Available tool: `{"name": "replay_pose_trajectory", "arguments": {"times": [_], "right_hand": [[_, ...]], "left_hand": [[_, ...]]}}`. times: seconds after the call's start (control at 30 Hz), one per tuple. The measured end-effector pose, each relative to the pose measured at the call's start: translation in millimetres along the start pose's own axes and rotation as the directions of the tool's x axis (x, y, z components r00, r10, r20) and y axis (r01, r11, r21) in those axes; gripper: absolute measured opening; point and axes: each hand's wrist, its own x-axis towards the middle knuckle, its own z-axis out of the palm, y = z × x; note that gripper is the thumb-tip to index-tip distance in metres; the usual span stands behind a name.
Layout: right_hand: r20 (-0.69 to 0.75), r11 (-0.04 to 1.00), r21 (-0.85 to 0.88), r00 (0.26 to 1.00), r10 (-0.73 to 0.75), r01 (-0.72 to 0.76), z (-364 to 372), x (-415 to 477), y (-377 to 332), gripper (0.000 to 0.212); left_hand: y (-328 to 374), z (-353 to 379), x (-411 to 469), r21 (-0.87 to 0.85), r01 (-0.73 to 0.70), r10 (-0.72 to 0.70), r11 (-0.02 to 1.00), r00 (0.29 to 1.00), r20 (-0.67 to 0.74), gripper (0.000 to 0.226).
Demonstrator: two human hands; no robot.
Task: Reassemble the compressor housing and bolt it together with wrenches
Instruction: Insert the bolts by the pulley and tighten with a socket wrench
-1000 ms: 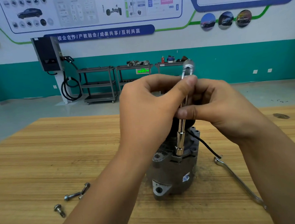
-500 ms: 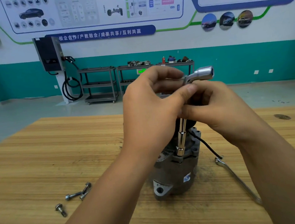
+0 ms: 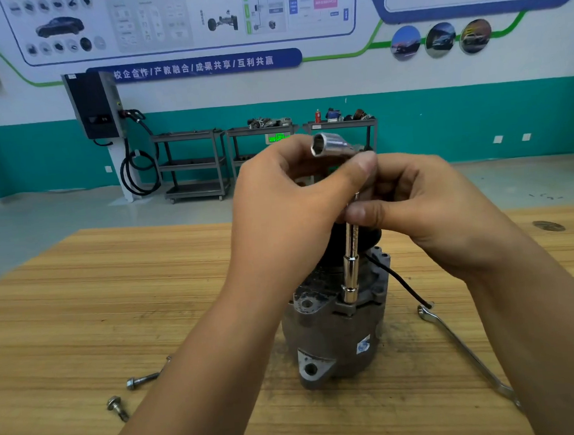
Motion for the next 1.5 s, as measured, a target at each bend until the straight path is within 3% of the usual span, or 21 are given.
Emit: {"name": "replay_pose_trajectory", "arguments": {"times": [0.27,0.4,0.63,0.8,0.93,1.13,1.37,1.5], "right_hand": [[0.006,0.997,-0.006,0.997,-0.077,0.077,5.3,-0.3,-4.3,0.018],[-0.036,0.999,-0.016,0.998,-0.046,0.045,5.9,-0.3,-3.6,0.014],[0.127,0.994,0.111,0.992,0.008,-0.022,-4.5,-4.0,-7.2,0.025],[0.158,0.995,0.085,0.987,0.029,-0.043,-5.9,-4.3,-7.5,0.02],[0.147,0.999,0.013,0.988,0.04,-0.042,-3.3,-3.2,-5.0,0.019],[0.093,1.0,0.028,0.996,-0.015,0.012,4.0,-1.3,-4.9,0.015],[0.105,0.995,-0.092,0.994,-0.026,0.035,3.2,-1.4,-8.9,0.016],[0.084,0.981,-0.184,0.996,-0.041,0.056,4.0,0.3,-6.2,0.015]], "left_hand": [[-1.2,10.3,-7.5,0.195,-0.083,0.106,0.977,0.988,-0.112,0.011],[-0.9,9.1,-6.4,0.246,-0.125,0.149,0.961,0.985,-0.083,0.011],[-3.1,1.4,-0.1,0.016,0.021,-0.021,1.0,1.0,0.01,0.017],[-4.5,8.5,-2.2,0.057,-0.014,0.012,0.998,0.999,0.042,0.025],[-6.8,10.6,-2.0,0.078,-0.051,0.044,0.996,0.995,0.089,0.028],[-6.1,7.1,0.1,-0.098,0.077,-0.066,0.992,0.992,0.111,0.038],[0.9,15.0,-3.1,0.304,-0.048,0.056,0.952,0.998,-0.016,0.034],[14.3,21.0,4.9,0.553,-0.119,0.126,0.824,0.992,0.026,0.018]]}}
